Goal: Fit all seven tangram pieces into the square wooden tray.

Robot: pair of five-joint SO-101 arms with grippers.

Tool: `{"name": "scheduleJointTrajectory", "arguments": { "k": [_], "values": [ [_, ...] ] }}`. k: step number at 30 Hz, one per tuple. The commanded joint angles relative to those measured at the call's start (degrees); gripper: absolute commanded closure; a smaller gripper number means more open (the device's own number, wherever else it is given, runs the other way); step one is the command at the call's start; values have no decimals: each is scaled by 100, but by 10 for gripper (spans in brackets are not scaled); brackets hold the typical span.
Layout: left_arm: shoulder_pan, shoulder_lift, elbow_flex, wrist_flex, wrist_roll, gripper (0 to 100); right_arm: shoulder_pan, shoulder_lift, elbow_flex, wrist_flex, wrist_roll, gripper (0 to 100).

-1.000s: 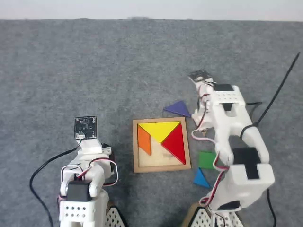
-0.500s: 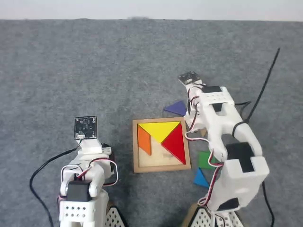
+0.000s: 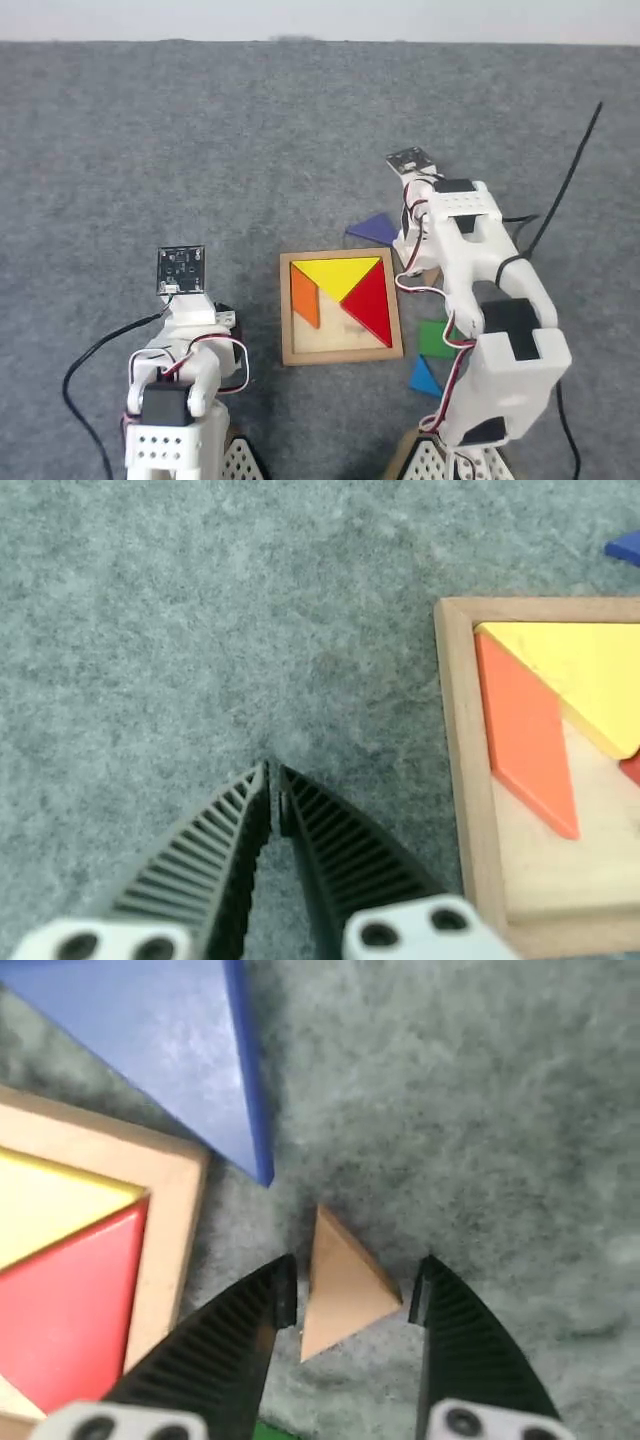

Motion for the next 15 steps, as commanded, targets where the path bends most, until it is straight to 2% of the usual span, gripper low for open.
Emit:
{"name": "scheduleJointTrajectory", "arguments": {
  "k": [1,8,15],
  "values": [
    [-35,-114,-66,9,-53,987,145,48,-44,163,-105,885],
    [-35,-114,-66,9,-53,987,145,-242,-35,330,-132,912],
    [-35,-114,-66,9,-53,987,-251,-1719,448,585,-132,912]
  ]
}}
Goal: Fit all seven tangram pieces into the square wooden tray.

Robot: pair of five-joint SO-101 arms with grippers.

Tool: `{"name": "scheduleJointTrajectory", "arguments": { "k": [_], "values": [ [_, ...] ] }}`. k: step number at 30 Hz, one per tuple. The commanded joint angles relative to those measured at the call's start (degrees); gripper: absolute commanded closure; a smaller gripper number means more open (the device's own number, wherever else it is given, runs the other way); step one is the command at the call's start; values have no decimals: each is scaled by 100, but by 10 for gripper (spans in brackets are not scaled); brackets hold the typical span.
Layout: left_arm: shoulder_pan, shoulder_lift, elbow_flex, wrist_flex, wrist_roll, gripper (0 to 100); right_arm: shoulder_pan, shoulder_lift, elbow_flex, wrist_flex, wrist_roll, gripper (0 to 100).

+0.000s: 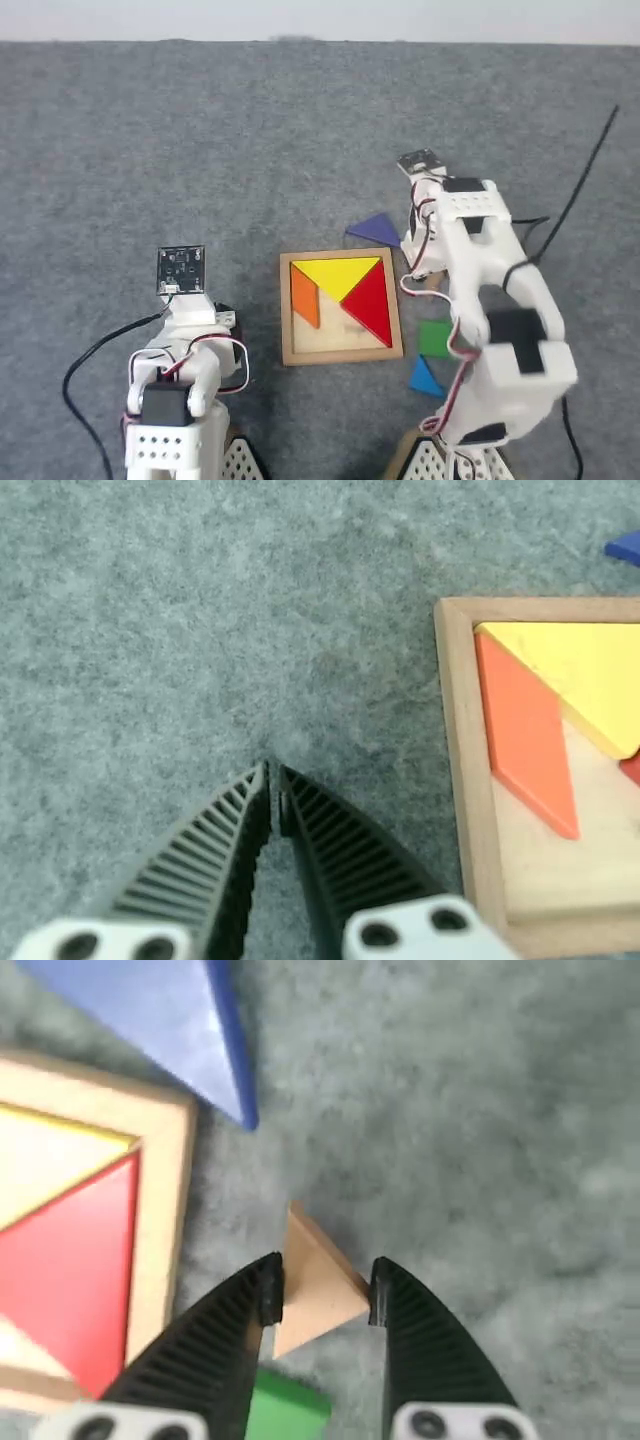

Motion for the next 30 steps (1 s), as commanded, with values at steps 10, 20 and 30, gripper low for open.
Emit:
{"name": "scheduleJointTrajectory", "arguments": {
  "k": [10,20,30],
  "values": [
    [-35,-114,-66,9,-53,987,-2035,-2413,1231,-189,-70,911],
    [-35,-114,-66,9,-53,987,-2730,-1613,844,-1059,-571,913],
    [-35,-114,-66,9,-53,987,-3213,-1481,1125,-1226,-712,915]
  ]
}}
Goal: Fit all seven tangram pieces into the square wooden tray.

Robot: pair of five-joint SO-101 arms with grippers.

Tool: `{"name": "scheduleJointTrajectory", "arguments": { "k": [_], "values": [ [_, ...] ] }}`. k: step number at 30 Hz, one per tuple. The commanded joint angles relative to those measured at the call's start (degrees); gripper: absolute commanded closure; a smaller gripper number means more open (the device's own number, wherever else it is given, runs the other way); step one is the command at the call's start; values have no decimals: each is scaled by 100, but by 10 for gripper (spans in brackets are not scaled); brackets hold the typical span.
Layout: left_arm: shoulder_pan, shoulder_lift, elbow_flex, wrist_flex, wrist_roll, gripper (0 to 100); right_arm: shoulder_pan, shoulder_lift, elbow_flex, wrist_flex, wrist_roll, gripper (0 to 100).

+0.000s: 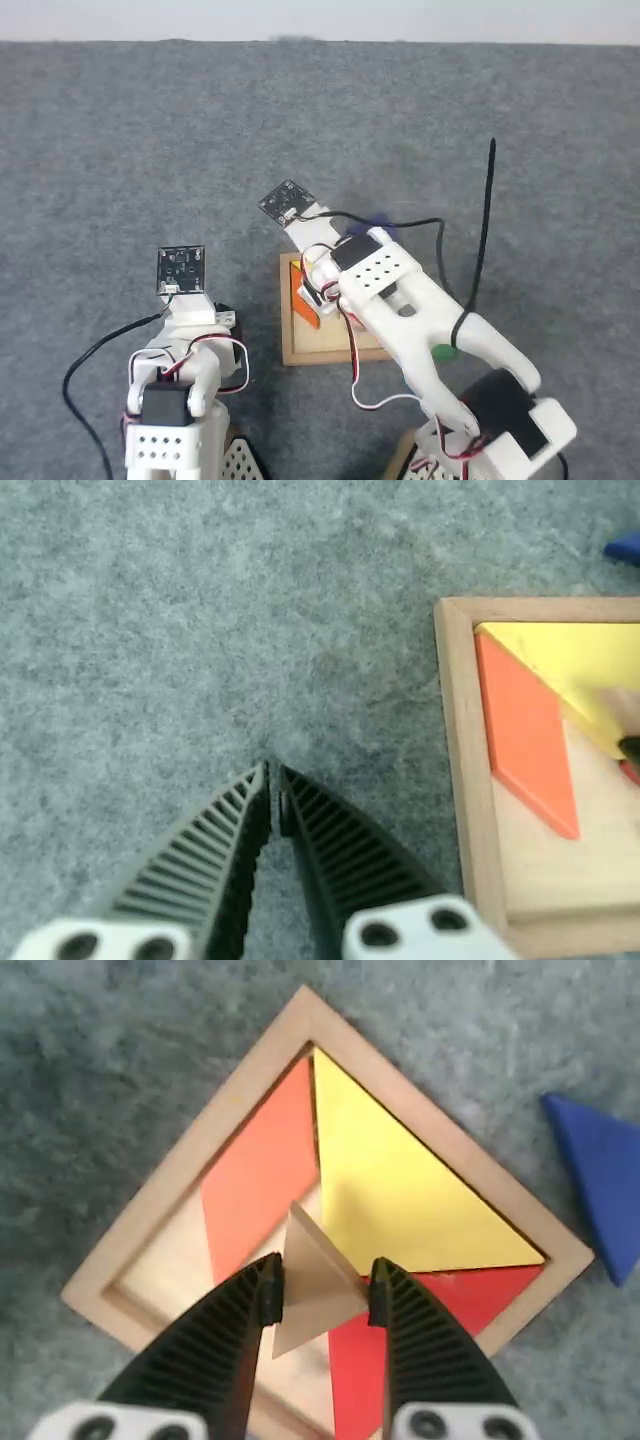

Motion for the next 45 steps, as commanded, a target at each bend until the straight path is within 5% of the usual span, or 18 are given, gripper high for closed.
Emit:
{"name": "scheduleJointTrajectory", "arguments": {
  "k": [1,27,34,45],
  "values": [
    [-35,-114,-66,9,-53,987,-66,-66,-70,-127,-79,915],
    [-35,-114,-66,9,-53,987,-286,-57,343,-567,-44,908],
    [-35,-114,-66,9,-53,987,-418,-57,360,-567,-26,786],
    [-35,-114,-66,9,-53,987,-391,-57,360,-567,-26,790]
  ]
}}
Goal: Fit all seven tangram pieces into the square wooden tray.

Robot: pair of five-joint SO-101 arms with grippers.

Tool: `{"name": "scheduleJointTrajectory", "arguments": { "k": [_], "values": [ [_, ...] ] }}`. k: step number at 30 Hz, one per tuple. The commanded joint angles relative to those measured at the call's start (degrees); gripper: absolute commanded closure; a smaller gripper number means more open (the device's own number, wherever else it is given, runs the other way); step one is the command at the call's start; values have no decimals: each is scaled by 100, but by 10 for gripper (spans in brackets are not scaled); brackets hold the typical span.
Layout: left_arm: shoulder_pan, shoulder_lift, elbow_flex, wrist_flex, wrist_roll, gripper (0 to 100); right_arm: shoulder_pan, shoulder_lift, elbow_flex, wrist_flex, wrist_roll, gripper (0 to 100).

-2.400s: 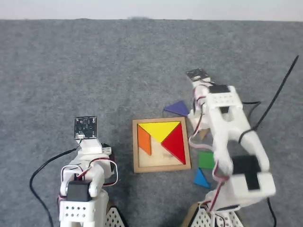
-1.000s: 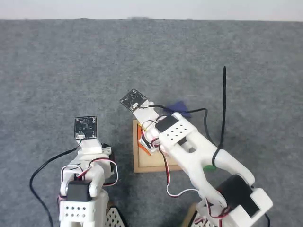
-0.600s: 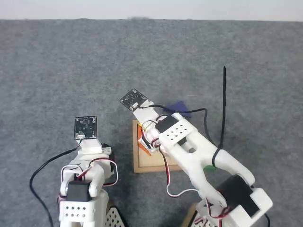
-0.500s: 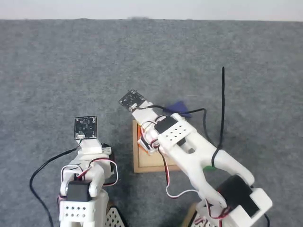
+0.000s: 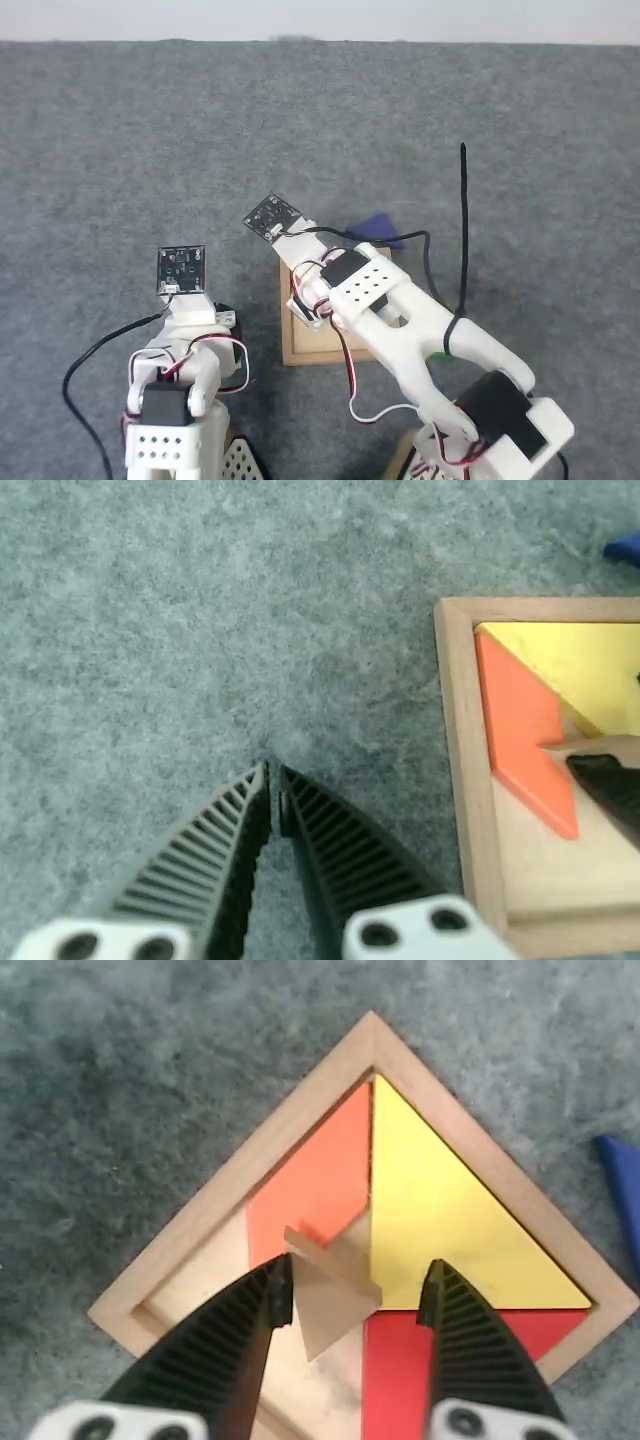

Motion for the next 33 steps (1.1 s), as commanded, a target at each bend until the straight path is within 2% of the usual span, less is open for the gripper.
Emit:
{"name": "scheduleJointTrajectory", "arguments": {
  "k": [1,7,18,25,28,33],
  "values": [
    [-35,-114,-66,9,-53,987,31,-57,-35,66,-9,790],
    [-35,-114,-66,9,-53,987,470,-40,-35,-163,-9,790],
    [-35,-114,-66,9,-53,987,462,84,-185,-171,9,790],
    [-35,-114,-66,9,-53,987,514,-1710,422,198,255,790],
    [-35,-114,-66,9,-53,987,664,-2448,1046,295,677,790],
    [-35,-114,-66,9,-53,987,646,-2563,1943,277,897,790]
  ]
}}
